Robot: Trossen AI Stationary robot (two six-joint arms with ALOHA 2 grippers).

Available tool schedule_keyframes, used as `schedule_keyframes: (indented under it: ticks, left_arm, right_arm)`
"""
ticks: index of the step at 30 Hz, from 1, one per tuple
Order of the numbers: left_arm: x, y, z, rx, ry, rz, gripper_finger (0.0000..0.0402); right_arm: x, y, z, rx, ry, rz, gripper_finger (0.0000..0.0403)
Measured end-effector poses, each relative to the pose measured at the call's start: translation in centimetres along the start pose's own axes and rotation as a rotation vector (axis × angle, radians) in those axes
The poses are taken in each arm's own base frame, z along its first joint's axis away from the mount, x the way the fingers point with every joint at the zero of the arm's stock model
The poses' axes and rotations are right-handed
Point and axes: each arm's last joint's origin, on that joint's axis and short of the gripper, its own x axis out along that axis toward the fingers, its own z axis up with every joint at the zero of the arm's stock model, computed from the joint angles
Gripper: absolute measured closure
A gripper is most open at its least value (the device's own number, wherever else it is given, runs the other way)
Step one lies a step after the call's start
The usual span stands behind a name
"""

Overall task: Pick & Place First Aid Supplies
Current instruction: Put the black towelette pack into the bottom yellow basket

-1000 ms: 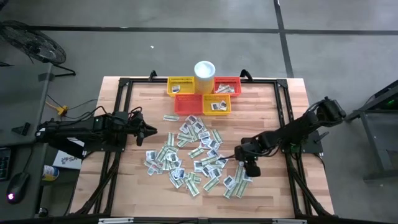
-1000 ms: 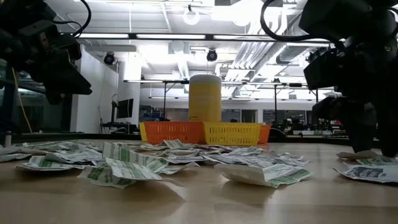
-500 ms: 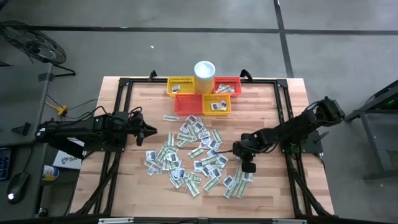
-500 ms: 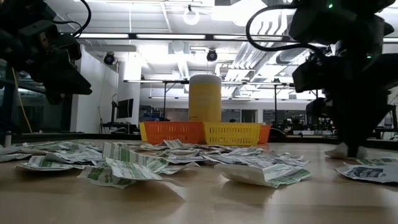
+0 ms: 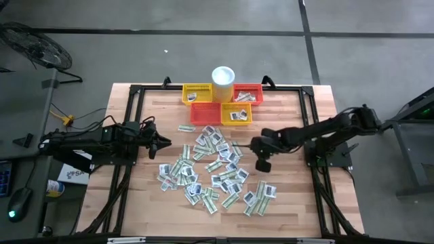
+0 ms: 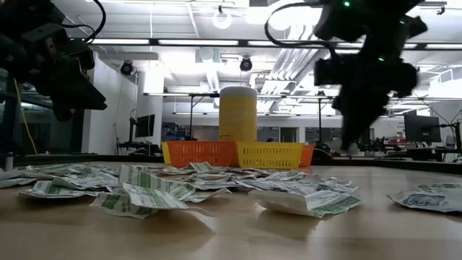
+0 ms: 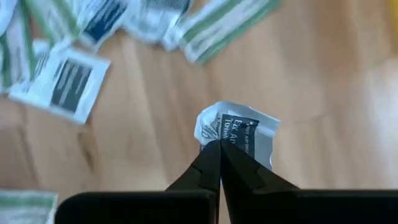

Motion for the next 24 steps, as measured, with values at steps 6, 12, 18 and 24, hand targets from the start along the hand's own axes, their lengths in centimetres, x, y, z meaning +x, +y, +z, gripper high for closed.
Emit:
schedule_keyframes:
  ticks: [6, 12, 18, 24]
  left_arm:
    - [0.0, 0.0, 0.0, 0.0, 0.0, 0.0, 0.0321]
    - [0.0, 0.0, 0.0, 0.0, 0.0, 0.0, 0.0321]
    - [0.0, 0.0, 0.0, 0.0, 0.0, 0.0, 0.0321]
    - [0.0, 0.0, 0.0, 0.0, 0.0, 0.0, 0.0321]
  right_arm:
    - [-1.7, -2.2, 3.3, -0.054, -0.123, -0.076, 0.0402]
    - [-2.5, -5.0, 5.4, -0.14, -0.199, -0.136, 0.0403]
    - [-3.0, -7.6, 6.3, -0.209, -0.222, -0.213, 0.0403]
    - [-1.7, -9.8, 7.2, -0.102, -0.271, -0.252, 0.0403]
